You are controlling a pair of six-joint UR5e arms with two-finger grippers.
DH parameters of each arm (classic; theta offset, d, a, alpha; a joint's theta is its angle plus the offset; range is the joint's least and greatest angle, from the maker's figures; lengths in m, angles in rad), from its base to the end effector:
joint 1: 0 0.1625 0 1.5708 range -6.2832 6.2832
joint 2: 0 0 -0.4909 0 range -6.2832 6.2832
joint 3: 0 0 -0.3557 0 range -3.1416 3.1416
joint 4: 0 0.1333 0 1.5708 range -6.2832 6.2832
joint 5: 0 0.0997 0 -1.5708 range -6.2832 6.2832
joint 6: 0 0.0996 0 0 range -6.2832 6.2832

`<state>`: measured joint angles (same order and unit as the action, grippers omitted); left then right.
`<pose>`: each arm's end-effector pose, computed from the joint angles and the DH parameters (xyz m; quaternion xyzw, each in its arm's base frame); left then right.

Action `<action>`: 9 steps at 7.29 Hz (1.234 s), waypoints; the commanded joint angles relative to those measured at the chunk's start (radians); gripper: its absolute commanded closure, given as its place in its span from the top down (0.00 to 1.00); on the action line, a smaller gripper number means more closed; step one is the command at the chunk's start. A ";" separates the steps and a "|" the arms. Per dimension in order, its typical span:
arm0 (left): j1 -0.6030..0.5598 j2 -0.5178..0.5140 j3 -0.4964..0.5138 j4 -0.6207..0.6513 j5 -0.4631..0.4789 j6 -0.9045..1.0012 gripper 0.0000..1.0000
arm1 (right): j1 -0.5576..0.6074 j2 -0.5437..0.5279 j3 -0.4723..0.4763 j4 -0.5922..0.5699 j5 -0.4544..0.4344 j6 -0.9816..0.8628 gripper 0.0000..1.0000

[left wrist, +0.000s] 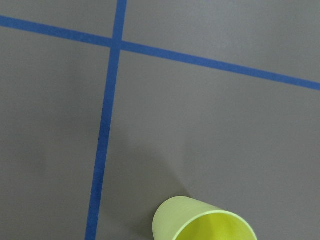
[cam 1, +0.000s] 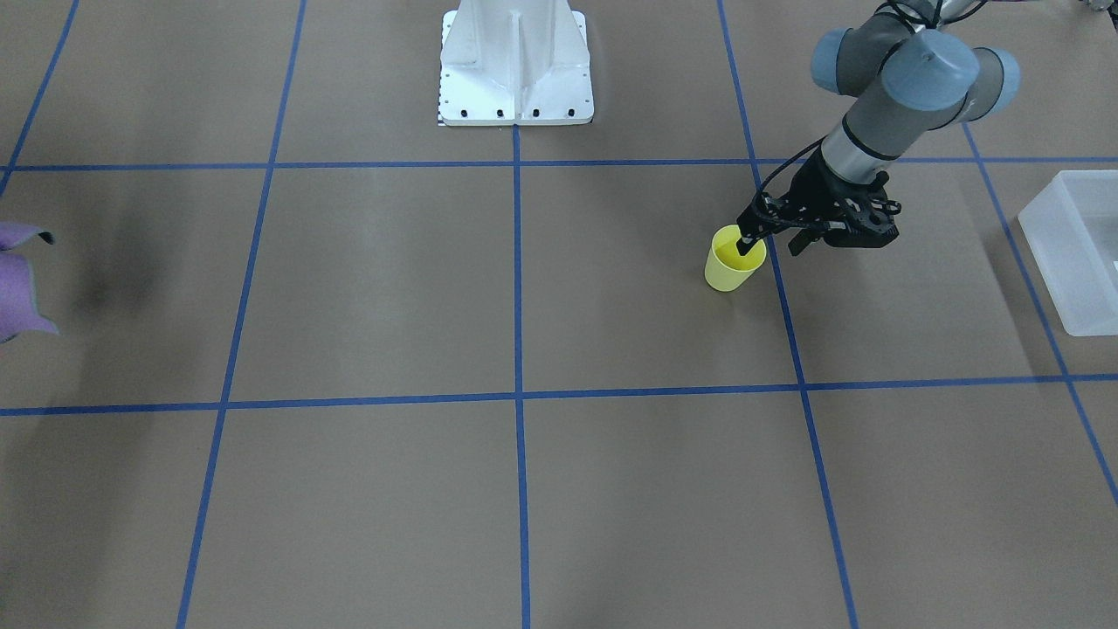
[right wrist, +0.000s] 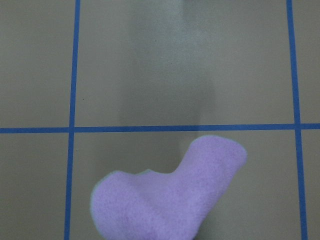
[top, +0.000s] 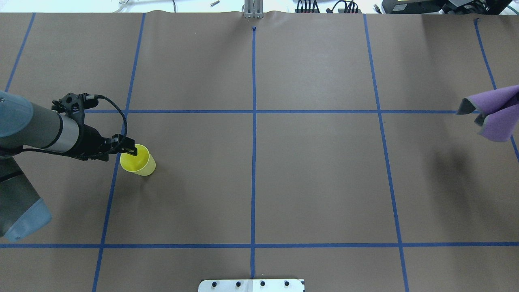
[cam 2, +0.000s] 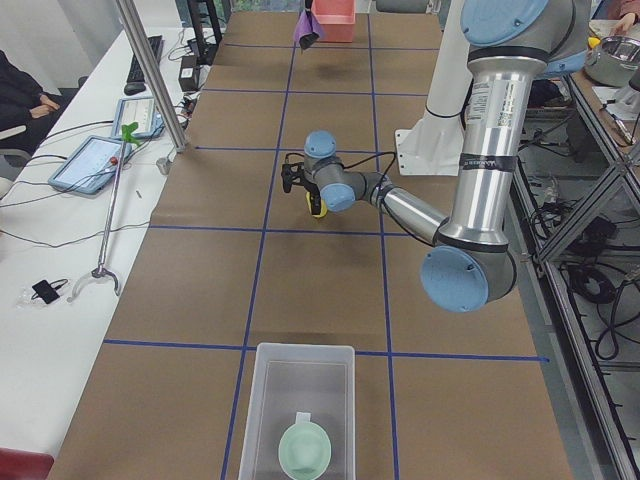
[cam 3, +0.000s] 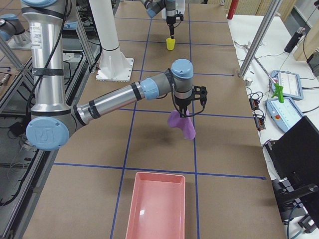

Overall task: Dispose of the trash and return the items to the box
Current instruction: 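Grasp the yellow cup with the left gripper while the right gripper carries the cloth away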

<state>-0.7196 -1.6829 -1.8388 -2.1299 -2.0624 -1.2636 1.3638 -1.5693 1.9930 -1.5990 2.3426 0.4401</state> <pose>0.3304 -0.4043 0.4897 0.0266 0.4889 -0.0693 0.8692 -0.0289 -0.4481 0.5346 0.0552 -0.4078 0.0322 0.9108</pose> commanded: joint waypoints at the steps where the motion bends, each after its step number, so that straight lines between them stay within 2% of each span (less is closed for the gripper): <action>1: 0.022 0.000 0.019 0.001 0.013 0.000 0.76 | 0.018 -0.003 0.001 -0.015 0.000 -0.026 0.00; 2: 0.023 -0.006 0.027 0.001 0.013 0.000 0.49 | 0.026 -0.003 0.006 -0.015 0.000 -0.026 0.00; 3: 0.031 -0.012 0.030 0.001 0.013 -0.026 0.14 | 0.035 -0.008 0.009 -0.016 0.000 -0.027 0.00; 4: 0.034 -0.036 0.045 0.001 0.013 -0.087 0.00 | 0.046 -0.014 0.013 -0.016 0.000 -0.047 0.00; 6: 0.032 -0.073 0.046 0.005 -0.001 -0.163 0.00 | 0.116 -0.037 0.036 -0.095 0.000 -0.183 0.00; 8: 0.020 -0.104 0.000 0.010 -0.120 -0.233 0.00 | 0.266 -0.041 0.044 -0.276 -0.020 -0.471 0.00; 9: 0.008 -0.121 -0.037 0.077 -0.122 -0.235 0.00 | 0.334 -0.055 0.033 -0.336 -0.087 -0.639 0.00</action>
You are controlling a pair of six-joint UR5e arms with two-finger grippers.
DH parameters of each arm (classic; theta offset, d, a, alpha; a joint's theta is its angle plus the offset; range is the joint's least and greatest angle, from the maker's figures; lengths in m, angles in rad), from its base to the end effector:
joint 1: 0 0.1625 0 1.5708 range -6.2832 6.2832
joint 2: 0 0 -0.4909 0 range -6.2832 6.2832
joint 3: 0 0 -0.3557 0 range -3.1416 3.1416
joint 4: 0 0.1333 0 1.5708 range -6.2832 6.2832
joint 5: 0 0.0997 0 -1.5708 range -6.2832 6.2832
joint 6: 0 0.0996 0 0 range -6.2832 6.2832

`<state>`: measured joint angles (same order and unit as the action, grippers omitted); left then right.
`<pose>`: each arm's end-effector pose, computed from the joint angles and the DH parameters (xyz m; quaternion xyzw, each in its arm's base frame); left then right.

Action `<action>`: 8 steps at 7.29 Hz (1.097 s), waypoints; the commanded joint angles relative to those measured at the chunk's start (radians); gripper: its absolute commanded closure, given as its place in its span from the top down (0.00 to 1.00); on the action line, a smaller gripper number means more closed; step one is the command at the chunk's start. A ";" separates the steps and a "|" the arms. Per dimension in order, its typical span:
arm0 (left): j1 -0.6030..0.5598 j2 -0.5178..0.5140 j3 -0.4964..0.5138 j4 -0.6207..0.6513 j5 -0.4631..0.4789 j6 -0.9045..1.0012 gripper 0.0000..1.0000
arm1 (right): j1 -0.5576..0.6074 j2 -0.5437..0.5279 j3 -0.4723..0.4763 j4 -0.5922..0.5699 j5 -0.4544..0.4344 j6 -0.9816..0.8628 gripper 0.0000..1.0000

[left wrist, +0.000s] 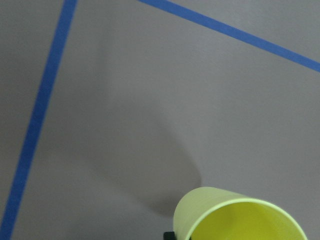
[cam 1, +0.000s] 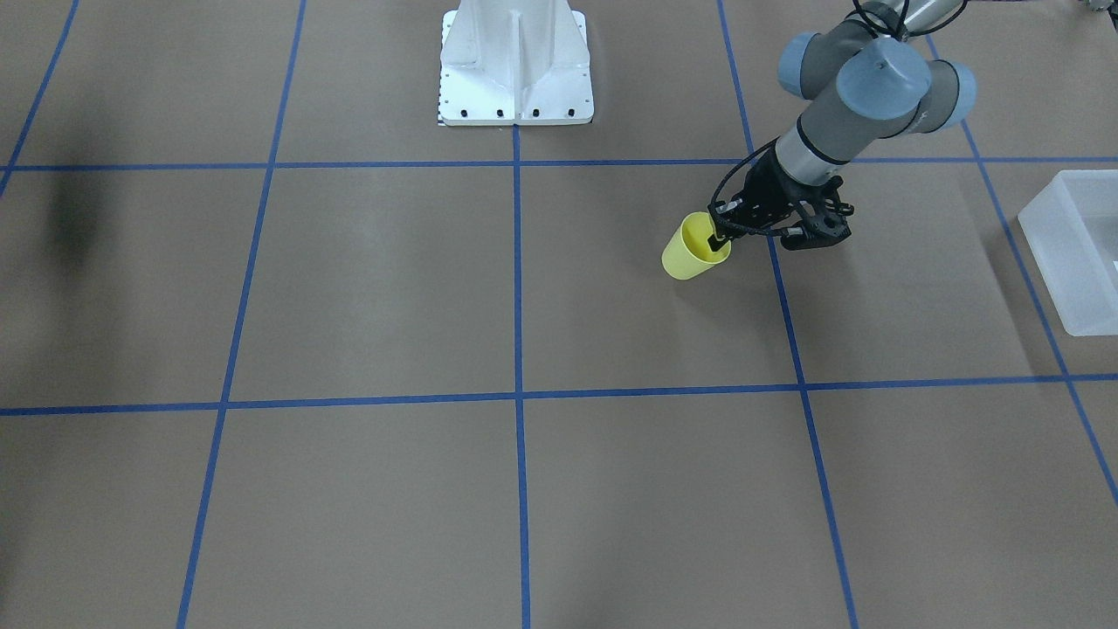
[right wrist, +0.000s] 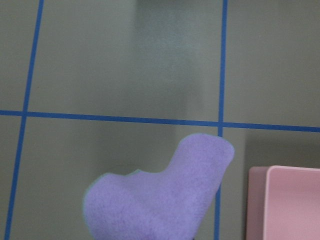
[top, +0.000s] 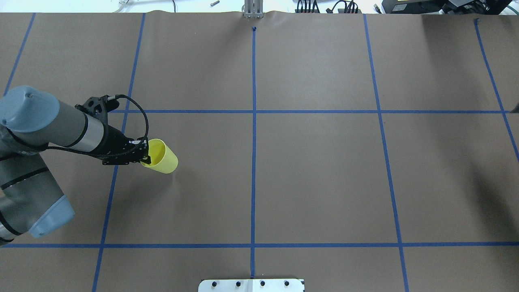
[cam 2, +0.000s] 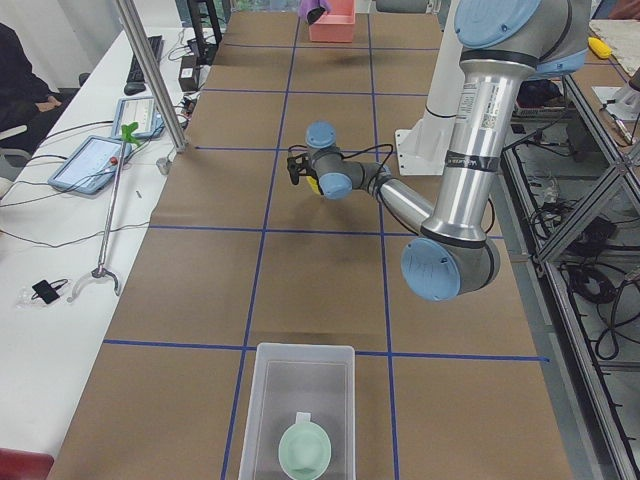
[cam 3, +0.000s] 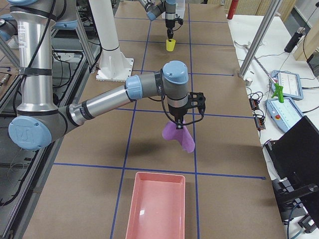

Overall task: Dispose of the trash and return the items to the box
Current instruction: 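Grasp the yellow cup with the left gripper while the right gripper carries the cloth away, then lift the yellow cup with the left gripper and carry it off the table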

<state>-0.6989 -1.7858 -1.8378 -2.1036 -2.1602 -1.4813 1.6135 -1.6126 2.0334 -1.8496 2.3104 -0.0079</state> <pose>0.3654 -0.4089 0.4362 -0.0558 0.5268 -0.1163 0.8401 0.0838 -0.4101 0.5664 0.0752 -0.3587 -0.0095 0.9304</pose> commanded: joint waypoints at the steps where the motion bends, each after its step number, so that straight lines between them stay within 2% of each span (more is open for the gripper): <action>1: -0.034 -0.038 -0.052 0.104 -0.029 -0.017 0.00 | 0.120 -0.029 -0.050 -0.091 -0.133 -0.324 0.00; 3: -0.140 -0.030 -0.047 0.106 -0.075 0.001 0.00 | 0.176 -0.029 -0.210 -0.044 -0.154 -0.456 0.00; 4: -0.190 -0.005 -0.047 0.106 -0.078 0.048 0.00 | 0.196 -0.030 -0.308 0.043 -0.152 -0.474 0.00; 5: -0.261 0.020 -0.038 0.125 -0.120 0.152 0.00 | 0.206 -0.029 -0.432 0.147 -0.151 -0.474 0.00; 6: -0.352 0.029 -0.026 0.173 -0.174 0.265 0.00 | 0.206 -0.035 -0.488 0.215 -0.154 -0.472 0.00; 7: -0.422 0.029 -0.028 0.250 -0.197 0.365 0.00 | 0.206 -0.033 -0.516 0.217 -0.155 -0.471 0.54; 8: -0.489 0.029 -0.029 0.328 -0.211 0.465 0.00 | 0.206 -0.059 -0.513 0.228 -0.143 -0.457 1.00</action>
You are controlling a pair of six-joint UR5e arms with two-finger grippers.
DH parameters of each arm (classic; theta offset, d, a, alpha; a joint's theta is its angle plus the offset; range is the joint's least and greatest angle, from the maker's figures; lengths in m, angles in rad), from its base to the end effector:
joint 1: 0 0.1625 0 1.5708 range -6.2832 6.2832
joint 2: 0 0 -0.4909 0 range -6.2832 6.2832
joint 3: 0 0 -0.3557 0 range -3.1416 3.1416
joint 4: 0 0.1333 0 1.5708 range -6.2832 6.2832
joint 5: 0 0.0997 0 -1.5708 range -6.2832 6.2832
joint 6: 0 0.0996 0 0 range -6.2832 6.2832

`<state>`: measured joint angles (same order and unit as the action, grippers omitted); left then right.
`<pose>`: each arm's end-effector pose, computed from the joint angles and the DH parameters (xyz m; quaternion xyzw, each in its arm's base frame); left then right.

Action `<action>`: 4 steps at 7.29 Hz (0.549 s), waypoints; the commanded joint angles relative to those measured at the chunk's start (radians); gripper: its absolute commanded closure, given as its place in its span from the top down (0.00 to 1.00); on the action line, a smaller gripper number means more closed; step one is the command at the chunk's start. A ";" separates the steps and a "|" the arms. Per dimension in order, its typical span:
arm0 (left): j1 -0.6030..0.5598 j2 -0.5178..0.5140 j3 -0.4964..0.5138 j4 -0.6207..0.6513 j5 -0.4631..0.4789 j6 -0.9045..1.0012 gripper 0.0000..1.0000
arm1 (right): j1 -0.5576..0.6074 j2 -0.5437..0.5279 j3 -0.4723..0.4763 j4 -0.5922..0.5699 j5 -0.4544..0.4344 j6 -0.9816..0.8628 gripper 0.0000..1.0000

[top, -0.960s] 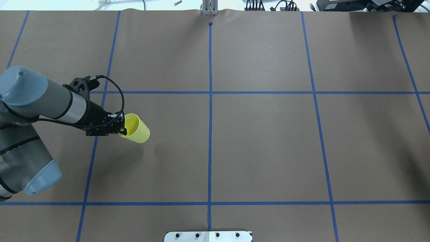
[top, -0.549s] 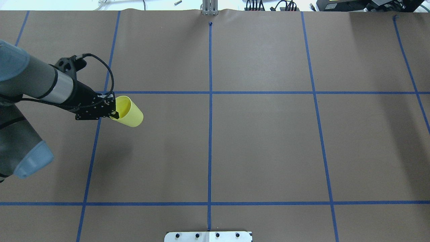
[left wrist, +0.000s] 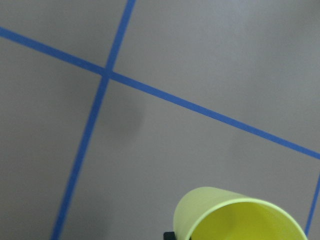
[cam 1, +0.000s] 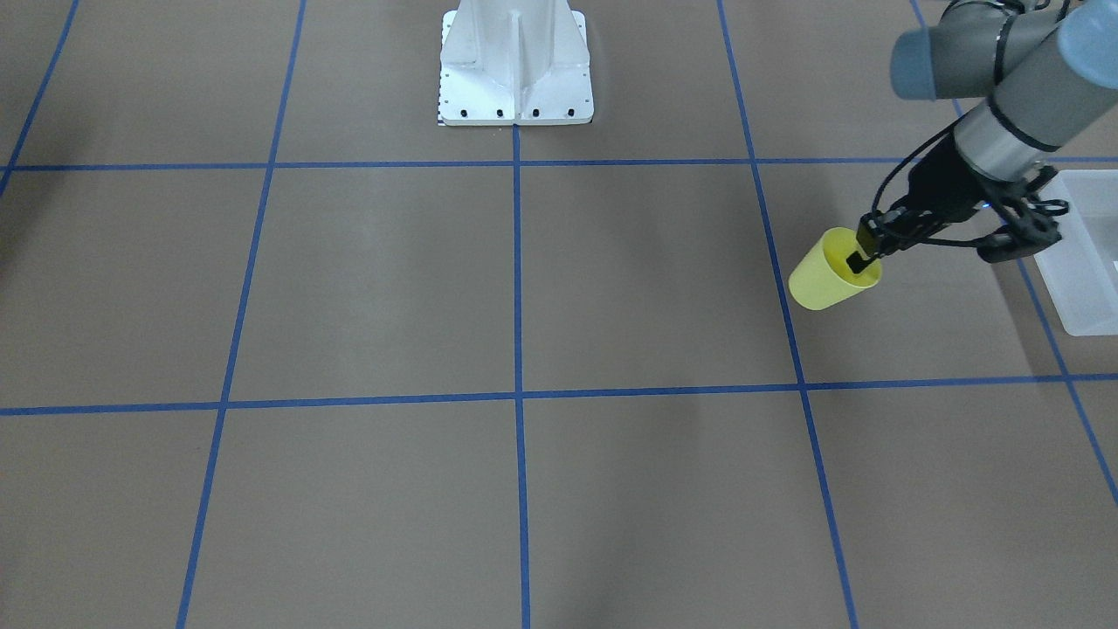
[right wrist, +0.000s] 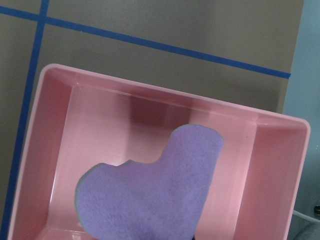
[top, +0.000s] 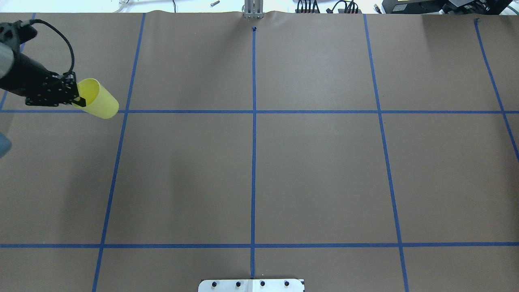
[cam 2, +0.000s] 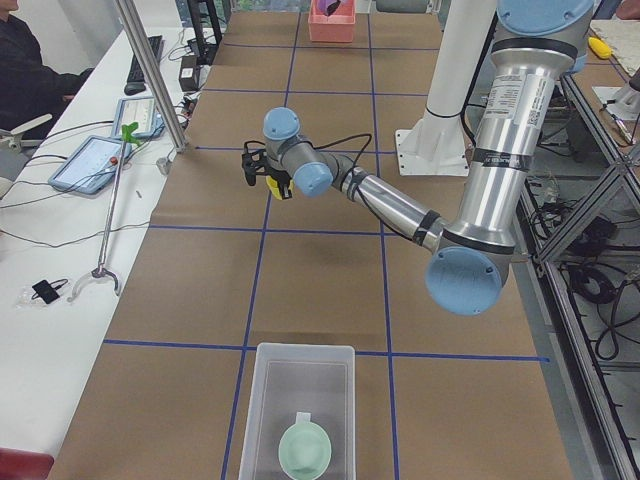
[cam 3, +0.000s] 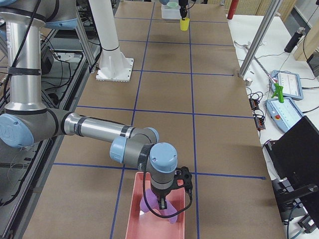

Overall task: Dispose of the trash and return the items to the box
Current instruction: 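Lift the yellow cup with the left gripper and carry it off the table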

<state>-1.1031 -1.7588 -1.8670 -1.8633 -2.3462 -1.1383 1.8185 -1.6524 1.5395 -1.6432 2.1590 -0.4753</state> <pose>0.1811 -0.4995 0.4600 -0.0083 0.4952 -0.1468 0.8562 0.1728 -0.3649 0.7917 0.0193 -0.3013 -0.0816 0.9498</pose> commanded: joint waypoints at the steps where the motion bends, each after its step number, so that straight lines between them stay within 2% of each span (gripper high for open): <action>1: -0.151 0.013 0.003 0.149 -0.028 0.228 0.00 | 0.001 -0.027 0.002 0.023 0.010 0.012 1.00; 3: -0.316 0.042 0.057 0.206 -0.028 0.445 0.00 | 0.001 -0.009 0.020 0.023 0.080 0.039 1.00; 4: -0.408 0.045 0.106 0.245 -0.028 0.579 0.00 | 0.001 -0.009 0.055 0.023 0.138 0.134 1.00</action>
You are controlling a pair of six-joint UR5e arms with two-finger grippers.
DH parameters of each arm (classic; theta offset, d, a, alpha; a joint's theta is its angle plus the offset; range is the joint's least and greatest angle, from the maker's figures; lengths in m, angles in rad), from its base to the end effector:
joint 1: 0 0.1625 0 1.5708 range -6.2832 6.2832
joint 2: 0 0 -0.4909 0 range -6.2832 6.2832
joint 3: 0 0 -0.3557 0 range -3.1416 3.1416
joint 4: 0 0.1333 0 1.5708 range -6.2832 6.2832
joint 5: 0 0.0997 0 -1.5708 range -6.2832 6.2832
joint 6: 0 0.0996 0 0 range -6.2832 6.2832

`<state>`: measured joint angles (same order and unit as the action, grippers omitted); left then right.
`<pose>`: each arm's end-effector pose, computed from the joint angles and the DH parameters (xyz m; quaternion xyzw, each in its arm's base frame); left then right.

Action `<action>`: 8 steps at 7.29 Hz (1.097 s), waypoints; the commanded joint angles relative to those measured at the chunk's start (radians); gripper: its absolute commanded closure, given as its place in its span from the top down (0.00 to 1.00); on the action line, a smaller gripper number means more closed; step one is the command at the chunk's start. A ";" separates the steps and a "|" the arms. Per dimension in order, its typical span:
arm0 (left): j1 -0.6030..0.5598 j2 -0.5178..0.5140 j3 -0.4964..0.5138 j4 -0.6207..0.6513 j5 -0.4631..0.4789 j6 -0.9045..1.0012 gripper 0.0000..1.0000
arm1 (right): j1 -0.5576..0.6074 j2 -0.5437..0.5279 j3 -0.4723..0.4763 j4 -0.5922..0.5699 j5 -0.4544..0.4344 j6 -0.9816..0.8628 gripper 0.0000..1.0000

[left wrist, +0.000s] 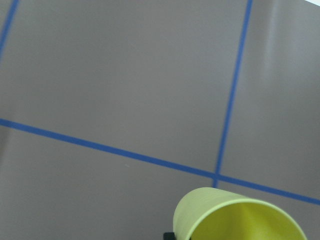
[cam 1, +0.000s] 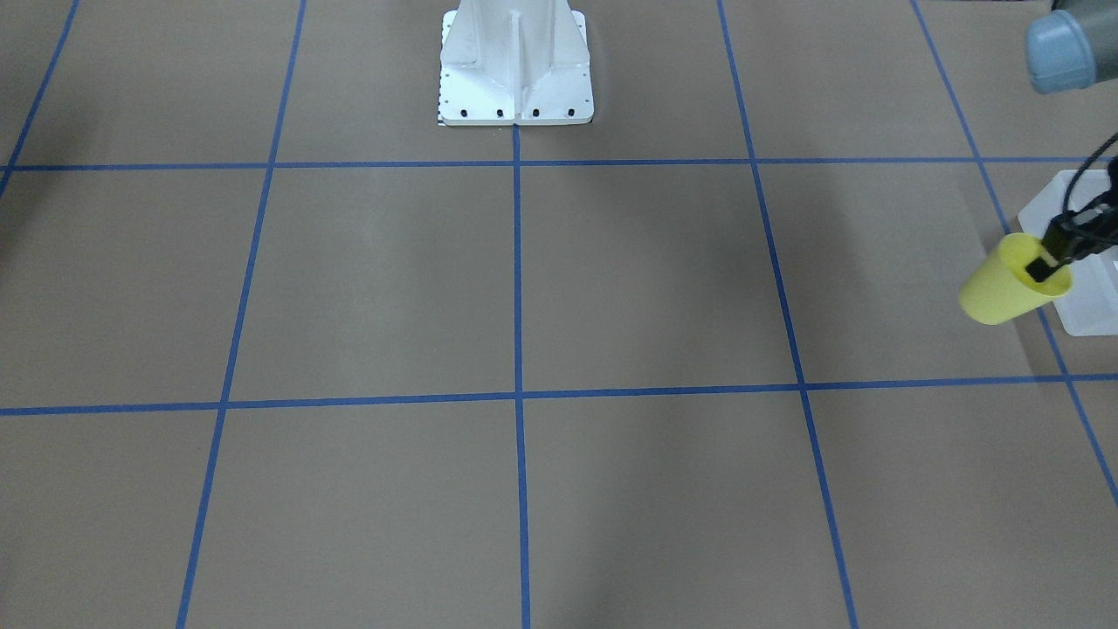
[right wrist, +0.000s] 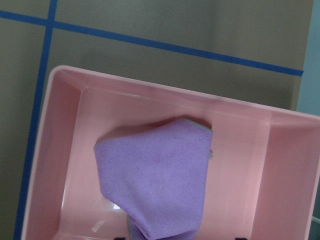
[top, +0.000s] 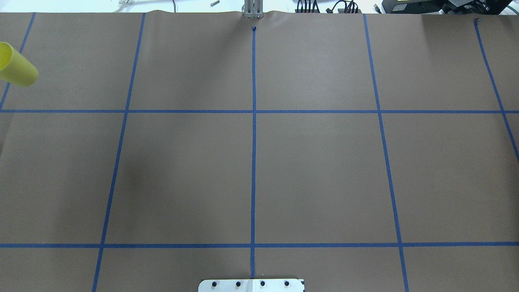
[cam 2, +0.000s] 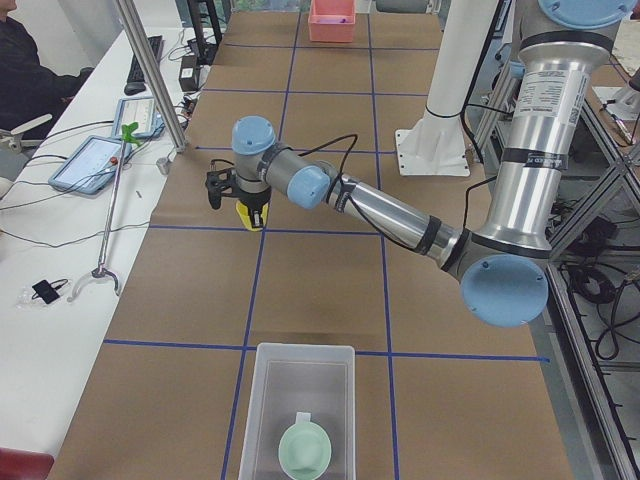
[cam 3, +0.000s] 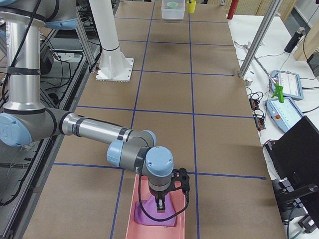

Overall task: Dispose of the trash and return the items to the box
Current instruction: 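Lift the yellow cup with the left gripper and carry it off the table, then lower the yellow cup into the clear bin beside the bowl and release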

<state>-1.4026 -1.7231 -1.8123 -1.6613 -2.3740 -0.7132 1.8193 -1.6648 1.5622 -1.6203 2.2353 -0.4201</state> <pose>0.0269 -0.5263 0.5260 0.0377 0.4374 -0.1502 0.8858 0.1667 -0.3646 0.7803 0.0389 -0.3308 -0.0561 0.9412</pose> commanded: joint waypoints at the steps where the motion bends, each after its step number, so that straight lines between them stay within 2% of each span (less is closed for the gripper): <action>1: -0.200 0.013 0.109 0.088 0.002 0.305 0.00 | -0.006 0.004 0.091 -0.003 0.099 0.143 1.00; 3: -0.301 0.094 0.236 0.080 0.007 0.528 0.00 | -0.069 0.002 0.163 -0.004 0.138 0.269 1.00; 4: -0.323 0.152 0.255 0.058 0.007 0.556 0.00 | -0.107 0.002 0.200 -0.004 0.138 0.334 1.00; 5: -0.323 0.208 0.280 -0.016 0.007 0.531 0.00 | -0.141 0.002 0.235 -0.004 0.139 0.398 1.00; 7: -0.319 0.243 0.397 -0.298 0.004 0.329 0.00 | -0.184 -0.006 0.277 -0.004 0.139 0.475 1.00; 8: -0.299 0.263 0.421 -0.399 0.003 0.233 0.00 | -0.192 -0.006 0.275 -0.004 0.139 0.477 1.00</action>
<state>-1.7169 -1.4872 -1.4382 -1.9130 -2.3697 -0.3617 1.6443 -1.6689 1.8285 -1.6249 2.3744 0.0361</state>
